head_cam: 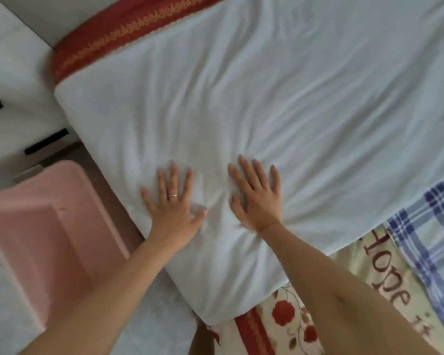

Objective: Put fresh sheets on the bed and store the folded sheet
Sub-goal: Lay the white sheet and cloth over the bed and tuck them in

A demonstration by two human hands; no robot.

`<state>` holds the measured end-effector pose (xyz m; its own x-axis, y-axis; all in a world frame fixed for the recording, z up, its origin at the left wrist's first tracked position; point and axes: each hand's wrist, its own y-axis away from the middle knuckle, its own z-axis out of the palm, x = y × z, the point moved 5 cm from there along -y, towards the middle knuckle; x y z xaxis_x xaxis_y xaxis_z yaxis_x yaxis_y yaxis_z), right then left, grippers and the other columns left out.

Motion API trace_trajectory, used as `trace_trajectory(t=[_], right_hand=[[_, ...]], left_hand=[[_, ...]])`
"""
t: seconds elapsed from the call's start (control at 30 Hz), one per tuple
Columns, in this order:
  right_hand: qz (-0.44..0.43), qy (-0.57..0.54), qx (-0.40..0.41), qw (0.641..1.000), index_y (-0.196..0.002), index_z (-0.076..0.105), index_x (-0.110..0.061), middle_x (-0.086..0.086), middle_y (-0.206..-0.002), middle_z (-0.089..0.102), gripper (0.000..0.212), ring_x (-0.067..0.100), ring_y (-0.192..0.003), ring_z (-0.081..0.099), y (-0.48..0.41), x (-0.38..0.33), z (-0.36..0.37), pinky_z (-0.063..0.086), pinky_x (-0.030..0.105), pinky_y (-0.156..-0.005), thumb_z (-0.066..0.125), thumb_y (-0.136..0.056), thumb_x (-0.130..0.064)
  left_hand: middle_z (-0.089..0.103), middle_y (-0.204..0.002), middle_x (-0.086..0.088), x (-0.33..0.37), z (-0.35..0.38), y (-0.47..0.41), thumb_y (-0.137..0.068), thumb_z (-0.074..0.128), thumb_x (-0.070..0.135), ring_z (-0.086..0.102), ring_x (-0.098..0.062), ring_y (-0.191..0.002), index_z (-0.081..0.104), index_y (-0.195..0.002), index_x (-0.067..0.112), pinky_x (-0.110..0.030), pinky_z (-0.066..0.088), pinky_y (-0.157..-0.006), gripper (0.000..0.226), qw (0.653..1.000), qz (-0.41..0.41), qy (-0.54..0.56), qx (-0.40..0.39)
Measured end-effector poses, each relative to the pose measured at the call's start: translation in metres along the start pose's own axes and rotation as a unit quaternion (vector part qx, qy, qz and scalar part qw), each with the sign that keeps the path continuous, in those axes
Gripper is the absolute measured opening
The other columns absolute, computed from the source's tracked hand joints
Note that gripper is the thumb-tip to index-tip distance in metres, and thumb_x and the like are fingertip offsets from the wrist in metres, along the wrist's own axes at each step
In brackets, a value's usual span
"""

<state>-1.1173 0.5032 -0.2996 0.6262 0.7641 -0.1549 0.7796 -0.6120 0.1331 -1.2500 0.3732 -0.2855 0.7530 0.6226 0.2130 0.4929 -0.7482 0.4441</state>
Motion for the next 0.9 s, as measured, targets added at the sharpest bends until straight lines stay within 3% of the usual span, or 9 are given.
trace_trajectory(t=[0.1,0.2,0.33,0.43,0.57,0.63,0.73,0.8,0.9], right_hand=[[0.000,0.014,-0.002,1.000,-0.146,0.028,-0.029,-0.003,-0.155,0.027,0.068,0.022,-0.141,0.026,-0.001,-0.001,0.003,0.012,0.051,-0.114,0.039,-0.081,-0.046],[0.000,0.050,-0.009,0.999,-0.147,0.028,-0.021,-0.002,-0.156,0.023,0.075,0.022,-0.143,0.022,-0.004,0.004,0.003,0.007,0.050,-0.114,0.037,-0.077,-0.045],[-0.002,-0.027,0.048,0.998,-0.143,0.039,-0.021,-0.001,-0.153,0.031,0.060,0.022,-0.141,0.027,0.000,0.002,-0.002,0.010,0.048,-0.115,0.039,-0.084,-0.032],[0.000,-0.035,0.061,0.998,-0.143,0.039,-0.024,-0.002,-0.152,0.032,0.059,0.020,-0.141,0.028,0.003,0.002,0.000,0.009,0.046,-0.116,0.041,-0.084,-0.032],[0.009,-0.030,0.046,0.998,-0.145,0.034,-0.026,-0.003,-0.154,0.029,0.061,0.020,-0.142,0.025,0.002,0.003,-0.002,0.007,0.044,-0.117,0.040,-0.085,-0.035],[0.052,-0.035,0.046,0.997,-0.147,0.028,-0.029,-0.003,-0.156,0.023,0.060,0.019,-0.143,0.021,0.010,0.000,-0.002,0.005,0.042,-0.117,0.035,-0.088,-0.036],[0.161,-0.059,0.034,0.985,-0.150,0.014,-0.032,-0.004,-0.159,0.011,0.061,0.017,-0.146,0.010,0.043,-0.016,0.009,-0.003,0.039,-0.118,0.029,-0.091,-0.036],[0.173,-0.059,0.002,0.983,-0.151,0.006,-0.033,-0.003,-0.160,0.003,0.061,0.018,-0.147,0.004,0.079,-0.041,0.021,-0.006,0.040,-0.117,0.026,-0.093,-0.038],[0.132,-0.126,-0.018,0.983,-0.149,0.020,-0.029,-0.002,-0.158,0.015,0.058,0.018,-0.146,0.011,0.135,-0.084,0.027,0.001,0.038,-0.119,0.028,-0.092,-0.036]], left_hand=[[0.016,-0.157,-0.007,0.044,-0.011,-0.006,-0.081,0.041,0.040,0.009,-0.027,-0.144,0.022,-0.148,0.025,-0.065,0.007,-0.106,0.072,0.982,0.154,-0.050,0.099],[0.024,-0.155,-0.001,0.084,-0.010,-0.027,-0.091,0.041,0.041,0.019,-0.024,-0.144,0.027,-0.147,0.026,-0.064,0.005,-0.108,0.060,0.950,0.270,-0.134,0.074],[0.020,-0.156,0.007,0.022,0.001,-0.030,-0.082,0.036,0.062,0.015,-0.027,-0.145,0.025,-0.147,0.032,-0.070,0.003,-0.103,0.073,0.978,0.144,-0.119,0.088],[0.001,-0.159,0.007,-0.041,0.019,0.006,-0.080,0.028,0.073,-0.003,-0.031,-0.145,0.010,-0.149,0.036,-0.069,0.001,-0.105,0.081,0.986,0.095,-0.110,0.083],[-0.021,-0.156,0.002,-0.072,0.042,0.052,-0.088,0.031,0.066,-0.018,-0.029,-0.143,-0.002,-0.148,0.037,-0.050,0.012,-0.113,0.075,0.984,-0.021,0.159,0.077],[-0.020,-0.156,0.002,-0.069,0.062,0.065,-0.089,0.046,0.057,-0.011,-0.017,-0.145,-0.009,-0.146,0.037,-0.039,0.014,-0.117,0.082,0.918,-0.090,0.381,0.057],[0.024,-0.154,-0.001,-0.057,0.094,0.078,-0.062,0.053,0.081,0.035,-0.015,-0.135,0.007,-0.150,0.033,-0.040,0.040,-0.105,0.111,0.730,-0.255,0.635,-0.008],[0.049,-0.140,-0.004,-0.044,0.114,0.093,-0.059,0.054,0.086,0.054,-0.019,-0.121,0.029,-0.146,0.024,-0.044,0.046,-0.099,0.110,0.622,-0.306,0.717,-0.074],[0.060,-0.129,-0.006,-0.027,0.124,0.111,-0.083,0.037,0.073,0.058,-0.021,-0.116,0.050,-0.134,0.020,-0.042,0.044,-0.101,0.075,0.571,-0.297,0.758,-0.101]])
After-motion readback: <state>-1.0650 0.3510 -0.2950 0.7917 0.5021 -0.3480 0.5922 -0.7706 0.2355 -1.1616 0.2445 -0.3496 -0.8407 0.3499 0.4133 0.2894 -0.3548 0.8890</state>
